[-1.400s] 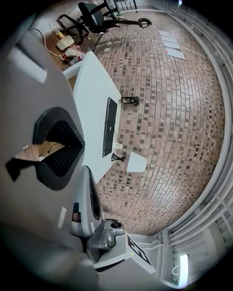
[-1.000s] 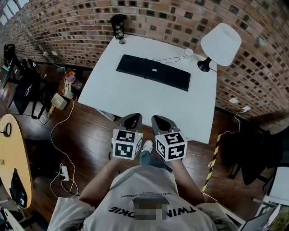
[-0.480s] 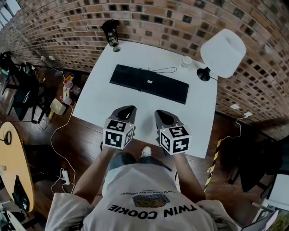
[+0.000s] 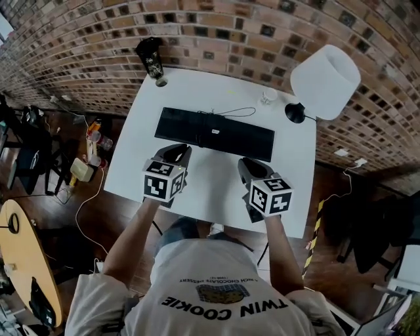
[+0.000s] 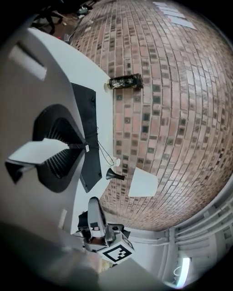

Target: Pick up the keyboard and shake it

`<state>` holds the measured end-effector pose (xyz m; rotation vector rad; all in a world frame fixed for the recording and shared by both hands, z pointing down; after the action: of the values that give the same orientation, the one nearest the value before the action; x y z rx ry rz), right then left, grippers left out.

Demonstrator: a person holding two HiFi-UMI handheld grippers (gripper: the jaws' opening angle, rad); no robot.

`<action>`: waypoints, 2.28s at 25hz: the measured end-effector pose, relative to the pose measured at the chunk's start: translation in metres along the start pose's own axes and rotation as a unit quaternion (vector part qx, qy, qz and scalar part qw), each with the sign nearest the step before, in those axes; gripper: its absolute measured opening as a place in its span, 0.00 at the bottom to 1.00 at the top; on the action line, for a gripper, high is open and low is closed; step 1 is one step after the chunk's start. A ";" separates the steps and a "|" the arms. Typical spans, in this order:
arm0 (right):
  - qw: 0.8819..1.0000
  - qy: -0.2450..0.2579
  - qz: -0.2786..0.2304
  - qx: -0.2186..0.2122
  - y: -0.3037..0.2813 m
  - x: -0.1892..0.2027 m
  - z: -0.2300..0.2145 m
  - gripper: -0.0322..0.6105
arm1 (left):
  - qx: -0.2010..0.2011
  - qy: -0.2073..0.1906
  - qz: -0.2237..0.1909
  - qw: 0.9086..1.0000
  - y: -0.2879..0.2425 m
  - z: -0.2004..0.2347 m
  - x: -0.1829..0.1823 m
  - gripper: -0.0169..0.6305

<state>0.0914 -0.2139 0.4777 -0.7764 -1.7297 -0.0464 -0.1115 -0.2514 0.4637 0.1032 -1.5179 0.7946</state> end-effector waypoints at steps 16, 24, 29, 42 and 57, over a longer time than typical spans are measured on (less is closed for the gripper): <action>0.992 -0.070 0.040 0.096 -0.037 -0.019 -0.126 0.35 | 0.000 0.044 0.085 0.995 -0.081 0.169 0.007 0.29; 0.986 -0.083 0.078 0.123 -0.045 -0.015 -0.169 0.42 | 0.052 0.076 0.141 0.986 -0.108 0.202 0.021 0.45; 0.983 -0.110 0.098 0.111 -0.056 -0.008 -0.190 0.42 | 0.107 0.113 0.162 0.975 -0.122 0.198 0.032 0.53; 0.969 -0.139 0.204 0.033 -0.077 -0.002 -0.207 0.42 | 0.149 0.080 0.225 0.960 -0.134 0.195 0.029 0.53; 0.971 -0.137 0.195 0.029 -0.073 -0.006 -0.201 0.40 | 0.157 0.089 0.213 0.960 -0.133 0.185 0.025 0.46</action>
<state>0.2252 -0.3577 0.5631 -1.1066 -1.7945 0.3927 -0.2025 -0.4391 0.5589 -0.0642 -1.2462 1.3520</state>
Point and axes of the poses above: the fingertips, and each gripper's own axes: y backward along the fingers, z to its left, x out of its underside, the point moved 4 cm from there along y, backward along the fingers, and after that the axes turned 9 degrees about -z, right-handed, at the moved point
